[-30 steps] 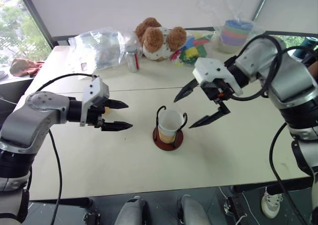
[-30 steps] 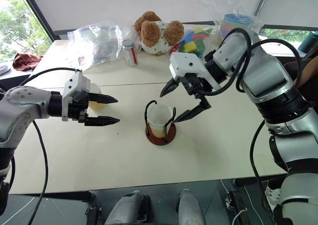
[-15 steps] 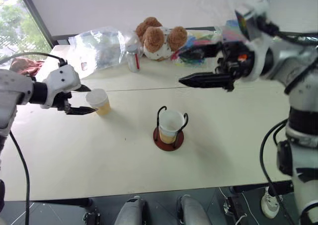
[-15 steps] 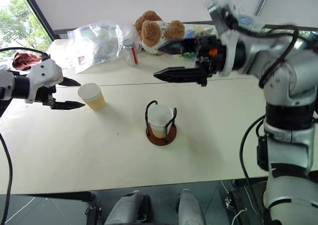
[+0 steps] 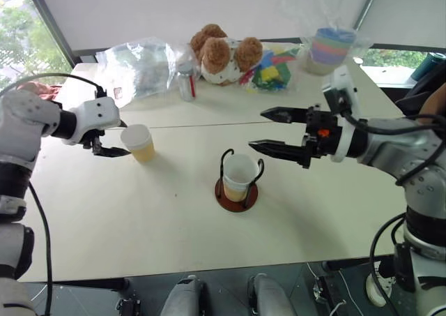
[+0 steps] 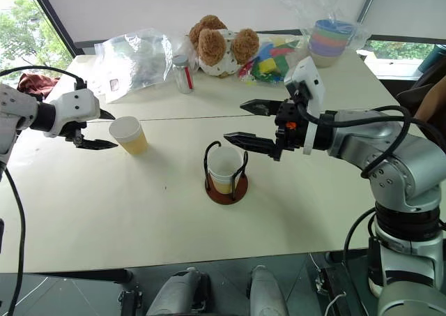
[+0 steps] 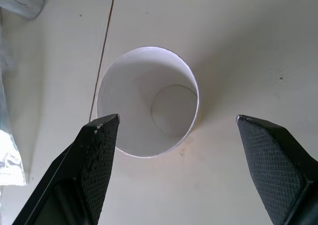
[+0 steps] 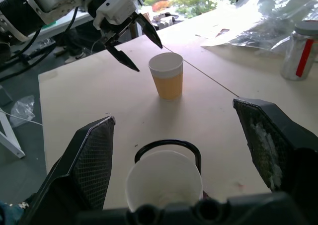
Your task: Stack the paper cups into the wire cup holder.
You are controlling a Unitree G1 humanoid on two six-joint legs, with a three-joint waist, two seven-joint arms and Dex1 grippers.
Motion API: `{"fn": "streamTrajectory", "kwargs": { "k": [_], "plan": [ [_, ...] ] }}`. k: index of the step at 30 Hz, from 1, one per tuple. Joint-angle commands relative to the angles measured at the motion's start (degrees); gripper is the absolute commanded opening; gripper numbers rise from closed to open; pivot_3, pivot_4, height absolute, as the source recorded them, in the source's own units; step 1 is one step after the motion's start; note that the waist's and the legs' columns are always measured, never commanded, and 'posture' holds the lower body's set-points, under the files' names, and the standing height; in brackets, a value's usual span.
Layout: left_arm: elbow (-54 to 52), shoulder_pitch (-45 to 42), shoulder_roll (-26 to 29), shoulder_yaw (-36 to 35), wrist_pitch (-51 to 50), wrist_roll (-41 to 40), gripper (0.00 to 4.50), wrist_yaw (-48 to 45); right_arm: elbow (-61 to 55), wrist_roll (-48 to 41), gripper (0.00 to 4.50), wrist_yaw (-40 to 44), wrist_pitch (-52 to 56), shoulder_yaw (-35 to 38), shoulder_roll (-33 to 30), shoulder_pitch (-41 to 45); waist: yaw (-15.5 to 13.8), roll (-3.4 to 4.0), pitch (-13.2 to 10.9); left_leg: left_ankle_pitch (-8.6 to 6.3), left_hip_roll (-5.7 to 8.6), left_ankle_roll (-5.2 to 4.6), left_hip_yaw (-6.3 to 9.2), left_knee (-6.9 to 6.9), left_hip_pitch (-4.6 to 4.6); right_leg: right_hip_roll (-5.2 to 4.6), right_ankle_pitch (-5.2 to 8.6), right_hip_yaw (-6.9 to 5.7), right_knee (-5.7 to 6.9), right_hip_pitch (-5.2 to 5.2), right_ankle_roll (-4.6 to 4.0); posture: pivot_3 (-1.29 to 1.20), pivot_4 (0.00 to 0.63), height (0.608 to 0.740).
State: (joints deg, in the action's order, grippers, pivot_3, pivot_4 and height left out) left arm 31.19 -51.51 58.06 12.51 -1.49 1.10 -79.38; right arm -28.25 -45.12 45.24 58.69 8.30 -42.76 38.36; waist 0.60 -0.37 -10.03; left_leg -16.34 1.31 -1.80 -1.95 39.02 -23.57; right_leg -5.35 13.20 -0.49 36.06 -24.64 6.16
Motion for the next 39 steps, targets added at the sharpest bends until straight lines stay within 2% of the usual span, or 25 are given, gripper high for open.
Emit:
{"fn": "streamTrajectory", "kwargs": {
  "k": [1, 4, 6, 7, 12, 13, 20, 23, 24, 26, 30, 32, 35, 39],
  "plan": [
    [1.9, -2.3, -0.7, 0.6, 2.8, 1.8, 3.9, -1.9, -4.1, -1.3, 4.12, 0.6, 0.2, 1.1, -3.4, -1.9, -0.1, -0.01, 0.0, 0.0, 0.0, -0.01, 0.0, 0.0, -0.01, 0.0, 0.0, 0.0, 0.0, 0.0, 0.0, 0.0, 0.15, 0.74],
    [6.2, -4.1, -2.6, 2.5, 6.5, 4.9, 3.9, -1.9, -5.6, -2.3, 4.12, 2.4, 0.4, 1.1, -7.0, -3.5, -0.2, -0.02, 0.0, -0.03, -0.01, -0.05, 0.01, 0.01, -0.01, 0.01, 0.02, 0.0, -0.01, 0.01, 0.02, 0.0, 0.15, 0.74],
    [9.3, -5.5, -3.8, 3.2, 8.8, 6.2, 3.37, -1.9, -6.2, -2.8, 4.18, 3.4, 0.1, 1.5, -9.0, -4.3, -0.1, -0.03, 0.0, -0.03, -0.01, -0.05, 0.01, 0.06, -0.01, 0.01, 0.02, 0.0, -0.01, 0.03, 0.02, 0.0, 0.15, 0.74],
    [10.5, -6.1, -4.6, 3.2, 9.8, 6.3, 3.04, -2.1, -6.3, -2.9, 4.18, 3.7, -0.1, 1.8, -9.5, -4.6, 0.0, -0.05, 0.0, -0.04, -0.01, -0.06, 0.0, 0.08, -0.01, 0.01, 0.02, 0.0, -0.01, 0.03, 0.02, 0.0, 0.15, 0.74],
    [15.2, -8.1, -6.3, 3.9, 13.2, 8.1, 0.41, -2.5, -6.3, -0.6, 4.18, 4.7, -2.0, 0.5, -13.1, -7.0, -0.1, -0.08, 0.0, -0.05, -0.03, -0.09, 0.02, 0.09, -0.01, 0.01, 0.02, 0.01, -0.01, 0.03, 0.03, 0.0, 0.15, 0.74],
    [16.0, -8.5, -6.6, 4.0, 13.9, 8.6, 0.06, -2.3, -6.5, 0.0, 4.18, 4.9, -2.3, 0.3, -13.8, -7.7, -0.1, -0.08, 0.0, -0.07, -0.02, -0.11, 0.02, 0.09, -0.01, 0.01, 0.02, 0.01, -0.01, 0.03, 0.03, 0.0, 0.15, 0.74],
    [19.5, -11.5, -7.8, 3.6, 17.1, 9.7, 0.06, -1.9, -6.7, -1.4, 4.18, 5.0, -2.4, 2.5, -15.4, -9.3, -0.2, -0.14, 0.0, -0.08, -0.03, -0.14, 0.01, 0.12, -0.01, -0.01, 0.02, 0.01, -0.02, 0.03, 0.04, 0.0, 0.15, 0.74],
    [19.8, -21.5, -10.3, 3.5, 18.5, 8.1, 0.06, -8.0, -7.1, -1.0, 4.18, 6.7, -1.7, 3.6, -19.3, -11.2, -0.9, -0.33, -0.1, -0.08, -0.02, -0.14, 0.02, 0.12, -0.04, -0.02, 0.02, 0.0, -0.04, 0.03, 0.04, 0.0, 0.15, 0.74],
    [19.4, -24.9, -11.9, 3.4, 17.1, 5.8, 0.06, -10.7, -7.1, -0.8, 4.18, 6.9, -1.9, 3.7, -20.3, -11.3, -1.4, -0.47, -0.2, -0.08, -0.02, -0.14, 0.04, 0.17, -0.15, -0.01, 0.02, -0.03, -0.04, -0.04, 0.04, 0.0, 0.15, 0.74],
    [15.1, -29.6, -14.1, 7.0, 10.9, -3.8, 0.06, -12.9, -6.7, -0.3, 4.18, 6.7, -2.5, 3.8, -21.5, -10.9, -1.8, -0.5, -0.2, -0.08, -0.01, -0.13, 0.28, 0.4, -0.54, 0.0, 0.01, -0.21, -0.03, -0.15, 0.04, 0.0, 0.15, 0.74],
    [1.9, -33.0, -12.6, 18.1, 0.0, -25.0, 0.06, -13.1, -6.3, -0.4, 4.18, 6.0, -2.2, 6.3, -23.2, -11.6, -1.1, -0.25, -0.1, -0.25, 0.1, -0.42, 0.28, 0.59, -0.72, -0.2, 0.01, -0.19, -0.1, -0.17, 0.05, 0.0, 0.15, 0.74],
    [-1.6, -33.9, -11.9, 22.7, -1.7, -32.1, 0.06, -13.1, -7.0, -0.6, 4.18, 5.7, -1.3, 8.7, -24.1, -13.4, -0.8, -0.15, -0.1, -0.29, 0.12, -0.48, 0.23, 0.58, -0.71, -0.22, 0.03, -0.12, -0.14, -0.18, 0.07, 0.0, 0.15, 0.74],
    [-3.7, -35.2, -11.4, 29.4, -0.6, -38.4, 0.06, -13.1, -8.3, -1.2, 4.18, 4.6, 0.0, 12.6, -24.7, -17.1, -0.8, -0.16, -0.1, -0.28, 0.05, -0.47, 0.25, 0.58, -0.71, -0.14, 0.03, -0.09, -0.07, -0.25, 0.08, 0.0, 0.15, 0.74],
    [-2.8, -36.4, -13.8, 33.7, 2.1, -42.5, 0.06, -13.1, -11.1, -2.4, 4.18, 2.1, 2.7, 17.5, -24.1, -21.3, -1.1, -0.16, -0.1, -0.27, 0.01, -0.46, 0.25, 0.64, -0.64, -0.03, 0.04, -0.11, -0.05, -0.26, 0.09, 0.0, 0.15, 0.74]
  ]
}}
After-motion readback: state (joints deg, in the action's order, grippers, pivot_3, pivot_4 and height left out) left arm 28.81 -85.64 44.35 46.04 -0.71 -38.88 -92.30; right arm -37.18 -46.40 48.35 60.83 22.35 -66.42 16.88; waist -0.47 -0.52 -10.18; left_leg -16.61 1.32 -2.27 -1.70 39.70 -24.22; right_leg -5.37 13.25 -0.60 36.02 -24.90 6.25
